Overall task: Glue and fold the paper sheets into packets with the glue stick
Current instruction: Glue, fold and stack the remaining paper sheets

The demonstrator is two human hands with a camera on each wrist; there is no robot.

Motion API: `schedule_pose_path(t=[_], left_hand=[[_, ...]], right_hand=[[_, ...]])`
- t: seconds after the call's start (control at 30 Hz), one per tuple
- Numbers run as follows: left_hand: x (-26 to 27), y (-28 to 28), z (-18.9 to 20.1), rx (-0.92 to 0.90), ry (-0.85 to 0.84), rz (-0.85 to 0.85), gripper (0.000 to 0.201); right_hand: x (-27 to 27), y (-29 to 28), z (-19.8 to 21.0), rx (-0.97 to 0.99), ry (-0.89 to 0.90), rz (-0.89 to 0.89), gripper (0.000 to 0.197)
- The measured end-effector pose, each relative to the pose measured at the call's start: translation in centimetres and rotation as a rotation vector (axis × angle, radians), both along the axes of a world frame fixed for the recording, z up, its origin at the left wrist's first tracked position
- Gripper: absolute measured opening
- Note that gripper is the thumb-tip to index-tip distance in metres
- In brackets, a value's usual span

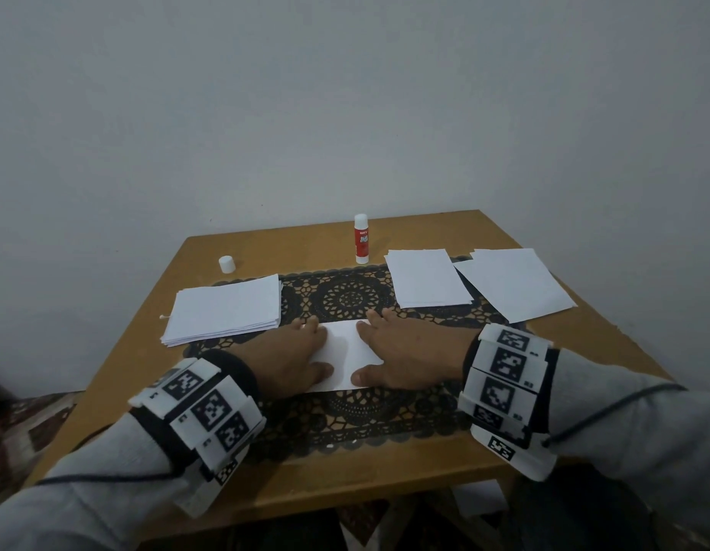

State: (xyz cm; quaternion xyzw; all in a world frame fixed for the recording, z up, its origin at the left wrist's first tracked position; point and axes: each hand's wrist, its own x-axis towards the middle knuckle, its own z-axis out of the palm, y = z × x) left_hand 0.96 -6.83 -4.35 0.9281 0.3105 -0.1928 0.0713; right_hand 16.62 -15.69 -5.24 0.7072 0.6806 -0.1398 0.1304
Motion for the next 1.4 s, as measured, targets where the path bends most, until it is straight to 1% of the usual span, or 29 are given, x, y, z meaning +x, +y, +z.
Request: schedule_pose_path(t=[0.1, 0.2, 0.27, 0.37, 0.43, 0.63, 0.73, 0.8, 0.87, 0.93, 1.0, 1.1, 1.17, 1.27, 1.33, 1.4], left_hand=[[0.0, -0.3, 0.2, -0.032, -0.003, -0.033, 0.069], [0.0, -0.6, 0.4, -0.08, -0.021, -0.07, 0.067], [0.0, -0.4, 0.2, -0.055, -0.01, -0.051, 0.066], [0.1, -0.1, -0.1, 0.009, 0.031, -0.003, 0.071], [0.0, -0.1, -0.2, 0.019, 0.04, 0.008, 0.072], [-0.1, 0.1, -0.2, -0.004, 0.015, 0.018, 0.07], [-0.1, 0.2, -0.1, -0.003, -0.003, 0.021, 0.068], [-0.2, 0.1, 0.1, 0.016, -0.027, 0.021, 0.065], [-0.1, -0.1, 0.3, 0.045, -0.061, 0.012, 0.059], [-0.1, -0.4, 0.5, 0.056, -0.08, 0.006, 0.054], [-0.1, -0.4, 0.5, 0.061, -0.087, 0.006, 0.054], [-0.2, -0.3, 0.4, 0.062, -0.095, 0.009, 0.056], [-0.2, -0.3, 0.5, 0.059, -0.095, 0.013, 0.055], [-0.1, -0.5, 0.5, 0.056, -0.111, 0.026, 0.051], [-0.2, -0.3, 0.4, 0.055, -0.146, 0.037, 0.049], [-0.2, 0.0, 0.1, 0.055, -0.169, 0.041, 0.051]], right_hand=[[-0.1, 0.0, 0.0, 0.006, 0.007, -0.007, 0.086], [-0.1, -0.1, 0.0, 0.014, 0.003, -0.005, 0.085], [-0.1, -0.1, 0.0, 0.017, 0.006, -0.003, 0.084], [-0.1, -0.1, 0.1, 0.004, 0.001, -0.003, 0.084], [-0.2, -0.1, 0.3, 0.008, -0.002, 0.003, 0.083], [-0.8, -0.7, 1.0, 0.027, 0.027, 0.125, 0.071], [-0.6, -0.4, 1.0, 0.033, 0.003, 0.052, 0.067], [-0.5, -0.4, 1.1, 0.111, -0.024, 0.03, 0.056], [-0.6, -0.6, 1.3, 0.204, 0.012, 0.073, 0.045], [-0.9, -0.8, 1.5, 0.223, 0.062, 0.133, 0.04], [-0.9, -0.8, 1.5, 0.237, 0.045, 0.127, 0.037], [-0.4, -0.7, 1.4, 0.25, -0.009, 0.054, 0.034], [-0.5, -0.8, 1.4, 0.245, 0.017, 0.085, 0.033], [-1.0, -0.9, 1.4, 0.224, 0.071, 0.159, 0.04], [-0.9, -0.8, 1.2, 0.236, 0.05, 0.099, 0.044], [-0.4, -0.8, 1.2, 0.248, 0.016, 0.017, 0.041]])
